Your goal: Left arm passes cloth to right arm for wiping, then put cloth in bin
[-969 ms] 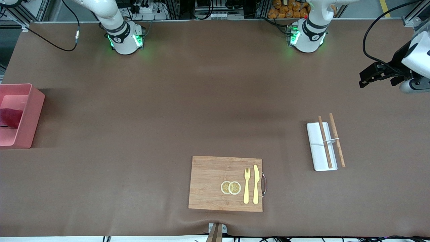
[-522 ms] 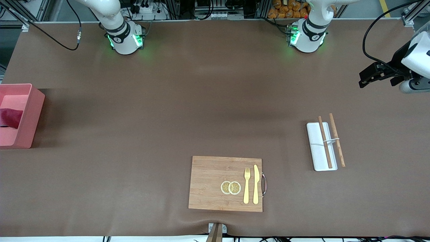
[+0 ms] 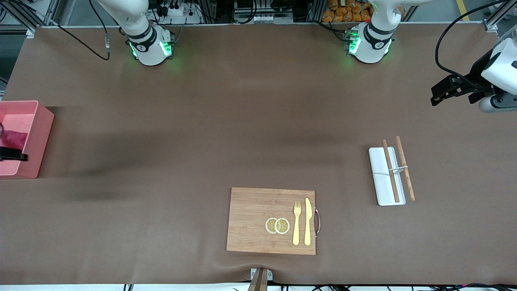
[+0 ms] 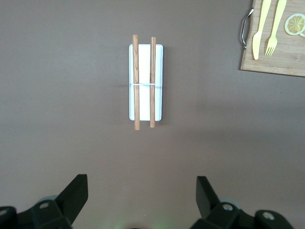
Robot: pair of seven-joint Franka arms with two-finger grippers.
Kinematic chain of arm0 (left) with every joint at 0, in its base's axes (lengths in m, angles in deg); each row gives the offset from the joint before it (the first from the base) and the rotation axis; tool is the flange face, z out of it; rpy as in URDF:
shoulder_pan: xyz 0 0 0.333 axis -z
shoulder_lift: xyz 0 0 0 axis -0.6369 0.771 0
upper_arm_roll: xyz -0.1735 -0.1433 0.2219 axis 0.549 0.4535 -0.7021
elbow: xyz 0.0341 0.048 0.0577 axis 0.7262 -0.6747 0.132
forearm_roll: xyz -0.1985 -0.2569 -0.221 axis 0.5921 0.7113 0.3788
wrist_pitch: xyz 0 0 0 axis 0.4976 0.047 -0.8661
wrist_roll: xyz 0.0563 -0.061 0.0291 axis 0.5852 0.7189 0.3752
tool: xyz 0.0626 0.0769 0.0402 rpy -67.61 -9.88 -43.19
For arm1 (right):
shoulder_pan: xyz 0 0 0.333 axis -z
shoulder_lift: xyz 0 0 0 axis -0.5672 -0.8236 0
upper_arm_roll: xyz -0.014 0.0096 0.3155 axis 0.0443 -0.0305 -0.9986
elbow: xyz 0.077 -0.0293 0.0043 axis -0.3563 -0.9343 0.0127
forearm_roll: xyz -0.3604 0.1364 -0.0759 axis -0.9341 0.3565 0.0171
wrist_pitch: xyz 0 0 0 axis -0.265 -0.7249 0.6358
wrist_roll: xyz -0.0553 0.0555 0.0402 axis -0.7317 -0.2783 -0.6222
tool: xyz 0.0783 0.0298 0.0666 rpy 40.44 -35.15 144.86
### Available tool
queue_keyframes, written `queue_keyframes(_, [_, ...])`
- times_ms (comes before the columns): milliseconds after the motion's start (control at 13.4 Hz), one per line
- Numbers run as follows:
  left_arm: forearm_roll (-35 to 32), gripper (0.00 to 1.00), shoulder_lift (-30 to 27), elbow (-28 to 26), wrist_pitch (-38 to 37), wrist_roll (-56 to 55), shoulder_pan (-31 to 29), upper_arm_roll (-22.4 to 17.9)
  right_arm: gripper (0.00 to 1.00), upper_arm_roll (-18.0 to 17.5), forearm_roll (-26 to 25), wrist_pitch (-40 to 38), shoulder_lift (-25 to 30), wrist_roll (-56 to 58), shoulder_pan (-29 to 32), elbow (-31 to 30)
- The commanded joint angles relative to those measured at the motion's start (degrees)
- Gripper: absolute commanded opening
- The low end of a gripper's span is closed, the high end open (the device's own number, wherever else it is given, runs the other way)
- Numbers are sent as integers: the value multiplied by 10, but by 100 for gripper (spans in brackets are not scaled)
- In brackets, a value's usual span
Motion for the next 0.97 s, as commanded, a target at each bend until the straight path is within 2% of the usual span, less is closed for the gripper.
queue_keyframes(0, [2, 100, -7, -5, 4, -2, 0, 1, 100, 4, 36, -3, 14, -117, -48, -22])
queue_keyframes(224, [2, 100, -7, -4, 4, -2, 0, 1, 100, 4, 46, -3, 34, -287, -115, -22])
queue_keyframes(373, [2, 100, -7, -4, 4, -2, 1, 1, 100, 4, 48, -32, 63, -350, -143, -25])
queue_keyframes(596, [3, 100, -7, -5, 4, -2, 0, 1, 100, 4, 74, -53, 139, -352, -133, -79])
queue_keyframes(894, [3, 100, -7, -5, 4, -2, 0, 1, 100, 5, 80, -53, 250, -312, -93, -161])
